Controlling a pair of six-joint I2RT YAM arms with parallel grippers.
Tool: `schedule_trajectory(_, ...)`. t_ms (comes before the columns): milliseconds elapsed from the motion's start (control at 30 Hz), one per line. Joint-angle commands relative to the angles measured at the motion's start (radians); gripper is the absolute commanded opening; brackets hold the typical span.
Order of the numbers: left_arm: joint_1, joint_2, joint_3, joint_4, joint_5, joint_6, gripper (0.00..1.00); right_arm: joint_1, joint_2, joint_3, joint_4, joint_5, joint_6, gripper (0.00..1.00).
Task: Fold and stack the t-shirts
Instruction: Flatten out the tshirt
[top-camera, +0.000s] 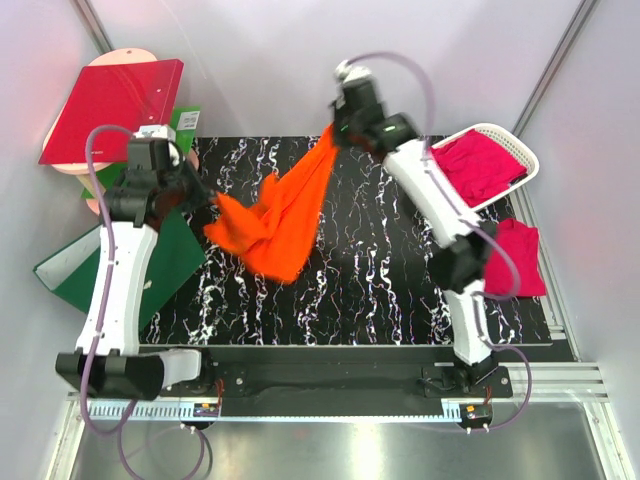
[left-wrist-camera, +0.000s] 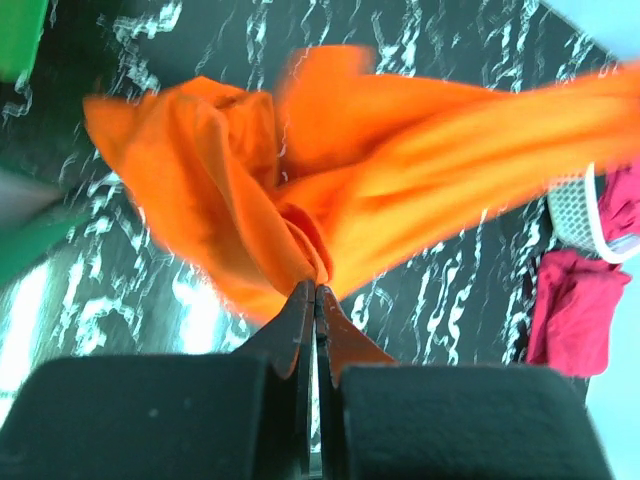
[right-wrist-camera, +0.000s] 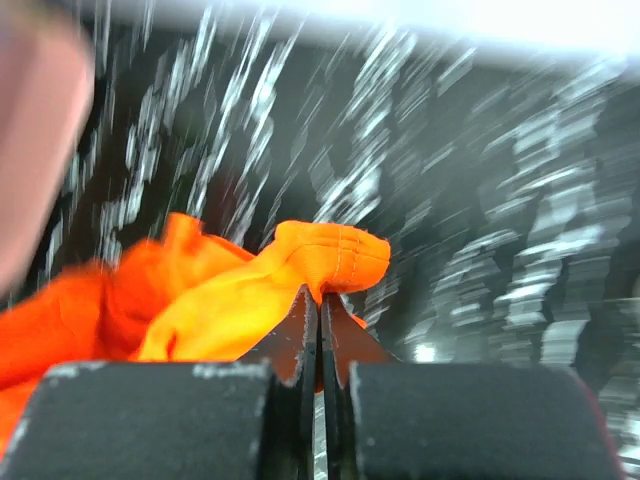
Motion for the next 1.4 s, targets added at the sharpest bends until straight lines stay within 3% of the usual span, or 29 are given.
schedule_trajectory(0, 0.003, 0.079, 0.118, 0.151, 0.048, -0.003, 0.00, -0.097, -0.189, -0.032, 0.022, 0.223, -0.097, 0.00)
schedule_trajectory(233, 0.026, 0.242, 0.374, 0.100, -0.091, 0.015, 0.00, -0.181, -0.387, -0.211, 0.051, 0.446, -0.156, 0.00)
schedule_trajectory(367, 0.066, 0.230, 0.373, 0.062, -0.123, -0.006, 0.00, -0.186, -0.527, -0.414, 0.099, 0.501, -0.160, 0.00)
schedule_trajectory(533, 0.074, 0.121, 0.324, 0.054, -0.114, -0.009, 0.00, -0.186, -0.796, -0.672, 0.121, 0.524, -0.131, 0.00)
schedule_trajectory(633, 0.071, 0.032, 0.294, 0.048, -0.119, -0.008, 0.00, -0.185, -0.953, -0.752, 0.122, 0.452, -0.125, 0.00)
schedule_trajectory(800, 0.042, -0.152, 0.287, 0.046, -0.186, 0.014, 0.00, -0.185, -1.136, -0.741, 0.066, 0.332, -0.113, 0.00)
schedule_trajectory(933, 0.020, -0.266, 0.373, 0.065, -0.297, 0.081, 0.00, -0.185, -1.206, -0.677, -0.008, 0.331, -0.134, 0.00)
schedule_trajectory(1100, 0.013, -0.231, 0.442, 0.051, -0.346, 0.097, 0.00, -0.183, -1.216, -0.707, -0.005, 0.370, -0.151, 0.00)
schedule_trajectory(1233, 0.014, -0.116, 0.364, 0.080, -0.260, 0.068, 0.00, -0.185, -1.133, -0.834, 0.082, 0.407, -0.136, 0.00)
schedule_trajectory(1367, 0.026, 0.120, 0.373, 0.096, -0.099, 0.051, 0.00, -0.185, -0.991, -0.927, 0.171, 0.372, -0.127, 0.00)
